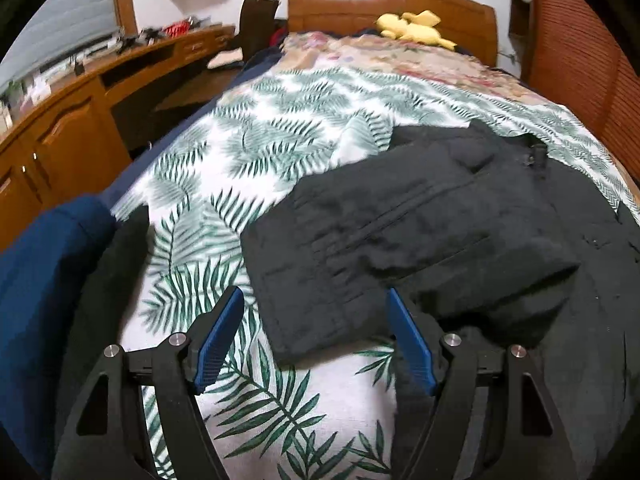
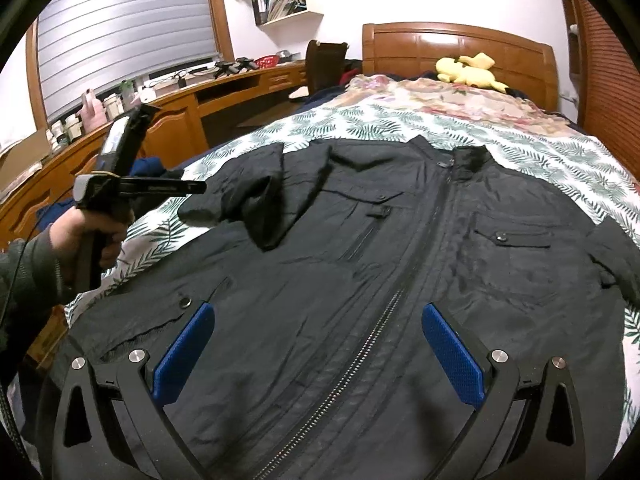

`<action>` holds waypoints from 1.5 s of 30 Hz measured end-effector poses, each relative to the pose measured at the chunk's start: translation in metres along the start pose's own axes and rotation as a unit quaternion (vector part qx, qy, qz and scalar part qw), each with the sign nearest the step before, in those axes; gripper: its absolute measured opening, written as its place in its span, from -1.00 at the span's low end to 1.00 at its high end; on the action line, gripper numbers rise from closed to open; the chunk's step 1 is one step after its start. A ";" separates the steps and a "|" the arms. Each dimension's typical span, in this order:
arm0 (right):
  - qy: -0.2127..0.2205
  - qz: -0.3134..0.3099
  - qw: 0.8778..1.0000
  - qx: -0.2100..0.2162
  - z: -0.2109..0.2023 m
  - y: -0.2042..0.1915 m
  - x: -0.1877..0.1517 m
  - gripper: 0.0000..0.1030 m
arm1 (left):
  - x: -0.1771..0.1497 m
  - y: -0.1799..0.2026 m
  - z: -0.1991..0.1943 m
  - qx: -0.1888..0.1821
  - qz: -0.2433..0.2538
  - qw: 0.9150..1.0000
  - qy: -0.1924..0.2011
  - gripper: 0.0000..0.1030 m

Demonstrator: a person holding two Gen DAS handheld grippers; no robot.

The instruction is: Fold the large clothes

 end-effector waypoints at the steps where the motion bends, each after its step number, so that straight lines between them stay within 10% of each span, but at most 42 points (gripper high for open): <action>1: -0.001 -0.002 1.000 0.001 0.001 0.000 0.000 1.00 | -0.002 -0.002 0.004 -0.008 -0.010 1.000 -0.008 0.45; 9: -0.006 -0.005 1.000 -0.009 -0.006 0.001 0.000 1.00 | -0.020 -0.016 0.031 -0.019 -0.066 0.996 -0.055 0.22; 11: -0.004 -0.007 1.000 -0.012 -0.009 0.000 0.000 1.00 | -0.021 -0.014 0.033 -0.026 -0.069 0.996 -0.059 -0.08; 13: -0.004 -0.009 1.000 -0.015 -0.011 -0.001 -0.001 1.00 | -0.020 -0.014 0.032 -0.023 -0.063 0.996 -0.056 -0.92; 28: 0.017 -0.008 0.999 -0.042 -0.044 0.005 -0.005 1.00 | 0.036 0.117 -0.120 -0.088 0.064 0.991 0.074 -0.94; 45: 0.035 0.015 0.994 -0.105 -0.107 0.016 -0.034 1.00 | -0.017 0.214 -0.219 -0.134 0.164 0.972 0.106 -0.82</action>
Point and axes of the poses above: each gripper's, at about its wrist camera, not at the fingertips, and z roughly the way its jaws point, y to its right, x to its top, the point moved 7 cm from there along z, roughly the way its jaws point, and after that the axes turned 3 degrees about -z, right-handed, at the moved point
